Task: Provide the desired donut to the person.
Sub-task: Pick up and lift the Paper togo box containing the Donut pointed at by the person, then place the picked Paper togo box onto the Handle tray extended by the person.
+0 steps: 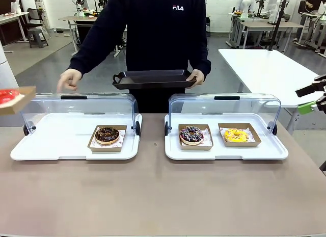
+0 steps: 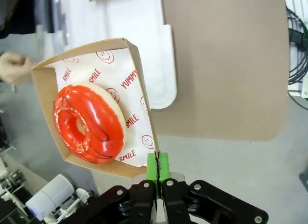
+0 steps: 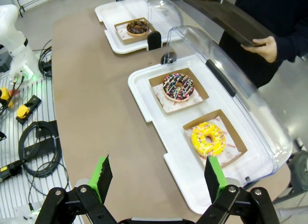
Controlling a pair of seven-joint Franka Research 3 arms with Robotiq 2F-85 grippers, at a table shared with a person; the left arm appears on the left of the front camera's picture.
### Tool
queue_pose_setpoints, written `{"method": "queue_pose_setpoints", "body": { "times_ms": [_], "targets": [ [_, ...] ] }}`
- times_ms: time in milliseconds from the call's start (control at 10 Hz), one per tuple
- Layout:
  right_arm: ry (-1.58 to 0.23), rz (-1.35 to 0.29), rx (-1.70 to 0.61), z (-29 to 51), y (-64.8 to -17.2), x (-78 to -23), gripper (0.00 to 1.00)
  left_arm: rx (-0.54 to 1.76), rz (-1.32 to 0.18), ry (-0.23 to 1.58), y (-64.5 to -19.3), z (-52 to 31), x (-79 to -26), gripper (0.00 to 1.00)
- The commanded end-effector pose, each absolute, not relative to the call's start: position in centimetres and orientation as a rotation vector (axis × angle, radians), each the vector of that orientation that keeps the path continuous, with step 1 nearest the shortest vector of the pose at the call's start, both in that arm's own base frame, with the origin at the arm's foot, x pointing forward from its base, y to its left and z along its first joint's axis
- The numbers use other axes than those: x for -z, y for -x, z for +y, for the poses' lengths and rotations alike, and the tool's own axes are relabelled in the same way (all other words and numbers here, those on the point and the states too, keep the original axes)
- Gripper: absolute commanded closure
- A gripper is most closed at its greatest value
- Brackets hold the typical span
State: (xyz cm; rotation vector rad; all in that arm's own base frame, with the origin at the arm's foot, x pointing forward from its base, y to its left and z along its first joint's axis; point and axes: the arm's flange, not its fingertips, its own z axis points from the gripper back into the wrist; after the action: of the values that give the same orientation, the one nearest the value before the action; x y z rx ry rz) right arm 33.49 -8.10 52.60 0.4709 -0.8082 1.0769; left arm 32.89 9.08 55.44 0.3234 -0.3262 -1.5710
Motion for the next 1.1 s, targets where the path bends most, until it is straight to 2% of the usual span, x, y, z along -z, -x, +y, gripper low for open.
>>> {"method": "queue_pose_setpoints", "body": {
  "times_ms": [0, 100, 200, 1000],
  "targets": [
    [-0.483, -0.830, -1.084, -8.2, -33.7, -52.5, 0.00, 1.604, -0.349, -0.344, -33.1, 9.3, -56.4, 1.00],
    [-0.483, -0.830, -1.084, -8.2, -33.7, -52.5, 0.00, 1.658, -0.139, -0.215, -35.3, 9.5, -55.0, 1.00],
    [-0.483, -0.830, -1.084, -8.2, -33.7, -52.5, 0.00, 1.571, -0.352, -0.344, -32.6, 9.2, -56.6, 1.00],
    [-0.483, -0.830, -1.084, -8.2, -33.7, -52.5, 0.00, 1.571, -0.352, -0.344, -32.6, 9.2, -56.6, 1.00]
  ]
}}
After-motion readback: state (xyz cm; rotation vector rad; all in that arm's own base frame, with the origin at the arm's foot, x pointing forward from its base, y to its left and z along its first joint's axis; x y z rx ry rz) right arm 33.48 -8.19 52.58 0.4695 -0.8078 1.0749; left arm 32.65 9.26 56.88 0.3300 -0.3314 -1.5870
